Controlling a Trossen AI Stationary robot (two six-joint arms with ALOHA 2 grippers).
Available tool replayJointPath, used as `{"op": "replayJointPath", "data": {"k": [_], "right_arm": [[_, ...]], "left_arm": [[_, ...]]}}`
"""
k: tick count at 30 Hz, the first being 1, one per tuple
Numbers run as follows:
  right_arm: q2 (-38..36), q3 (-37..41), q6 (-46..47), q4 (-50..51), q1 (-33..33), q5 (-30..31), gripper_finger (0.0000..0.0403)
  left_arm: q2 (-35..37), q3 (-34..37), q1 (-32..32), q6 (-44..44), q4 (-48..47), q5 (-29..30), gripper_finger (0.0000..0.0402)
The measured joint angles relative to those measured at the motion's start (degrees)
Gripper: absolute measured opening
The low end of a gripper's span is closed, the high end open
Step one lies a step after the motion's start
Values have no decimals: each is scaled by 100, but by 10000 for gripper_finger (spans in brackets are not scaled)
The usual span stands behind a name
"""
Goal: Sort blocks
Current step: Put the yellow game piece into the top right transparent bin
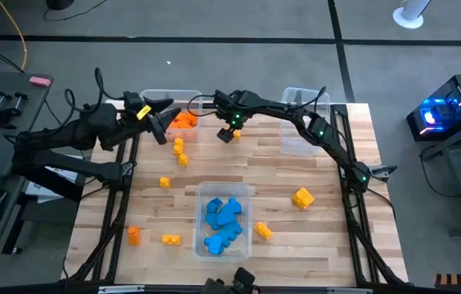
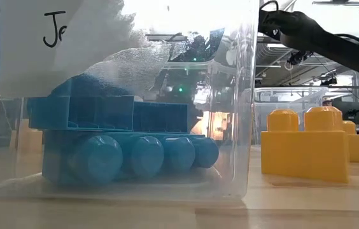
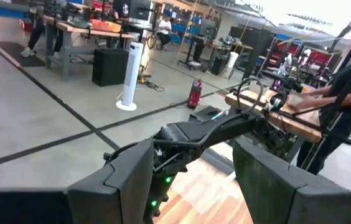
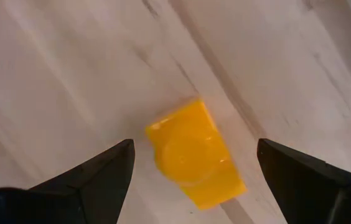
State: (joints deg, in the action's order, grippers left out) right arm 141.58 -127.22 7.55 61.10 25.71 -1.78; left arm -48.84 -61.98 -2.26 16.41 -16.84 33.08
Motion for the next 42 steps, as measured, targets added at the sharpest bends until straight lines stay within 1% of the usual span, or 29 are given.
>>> {"op": "replayJointPath", "data": {"k": [3,5,7,10,11,16,18,22,26,30,33,35,38,42], "right_arm": [[14,0,-1,41,0,115,309],[20,0,-2,44,0,213,275],[20,0,-6,42,0,234,227],[20,0,-123,40,0,196,141],[20,0,-195,39,0,145,126],[-83,4,-339,187,0,5,130],[-264,-43,-427,295,6,-31,130],[-849,-423,-563,647,58,0,130],[-1513,-701,-445,1052,100,319,130],[-2212,-567,-242,1520,90,745,130],[-2669,-234,42,1974,62,1153,130],[-2989,144,256,2192,48,1469,130],[-3569,1007,635,2332,69,1791,130],[-4444,2436,1314,2324,174,2020,130]], "left_arm": [[0,0,2,1,-50,-37,207],[0,0,2,2,-40,-131,207],[0,0,2,-1,-33,-180,207],[0,0,2,-3,-31,-256,207],[0,0,2,-1,-27,-256,207],[20,0,2,-4,9,-256,207],[50,0,2,-65,9,-256,207],[120,0,2,-197,80,-254,207],[157,0,-42,-207,182,-254,207],[115,0,-102,-210,295,-337,207],[37,0,-175,-208,367,-706,207],[-21,0,-221,-208,413,-918,207],[-119,0,-289,-208,413,-1123,207],[-214,0,-408,-206,414,-1388,207]]}}
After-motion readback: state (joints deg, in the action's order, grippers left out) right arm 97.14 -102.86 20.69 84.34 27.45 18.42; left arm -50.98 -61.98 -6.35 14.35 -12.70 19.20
